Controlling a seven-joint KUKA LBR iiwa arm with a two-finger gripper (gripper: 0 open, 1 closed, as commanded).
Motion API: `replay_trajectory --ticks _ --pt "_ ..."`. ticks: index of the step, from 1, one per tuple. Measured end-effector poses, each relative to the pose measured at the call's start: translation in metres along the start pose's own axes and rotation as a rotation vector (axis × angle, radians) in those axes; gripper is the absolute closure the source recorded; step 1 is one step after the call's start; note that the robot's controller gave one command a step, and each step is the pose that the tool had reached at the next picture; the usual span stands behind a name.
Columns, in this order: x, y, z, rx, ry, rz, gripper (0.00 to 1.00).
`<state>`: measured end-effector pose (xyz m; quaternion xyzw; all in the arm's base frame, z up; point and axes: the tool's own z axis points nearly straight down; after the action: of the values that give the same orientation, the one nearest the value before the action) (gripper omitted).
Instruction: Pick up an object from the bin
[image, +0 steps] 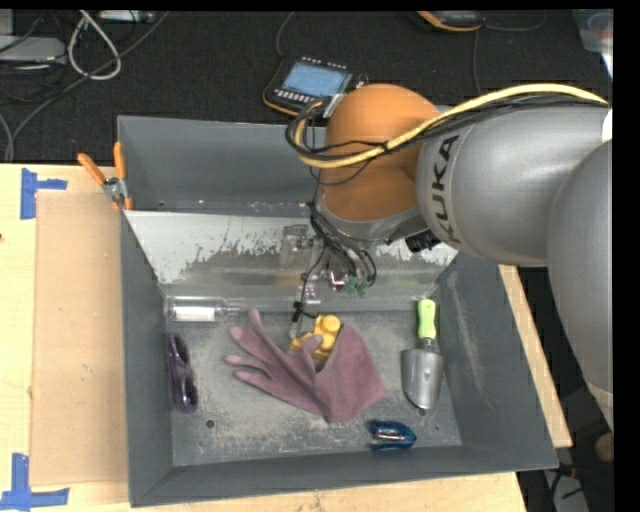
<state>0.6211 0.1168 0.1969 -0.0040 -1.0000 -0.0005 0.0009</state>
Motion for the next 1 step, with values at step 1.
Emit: replay_trajectory --ticks 1 --pt "0.0000 0.0000 0.0000 0.000 0.000 0.000 0.00"
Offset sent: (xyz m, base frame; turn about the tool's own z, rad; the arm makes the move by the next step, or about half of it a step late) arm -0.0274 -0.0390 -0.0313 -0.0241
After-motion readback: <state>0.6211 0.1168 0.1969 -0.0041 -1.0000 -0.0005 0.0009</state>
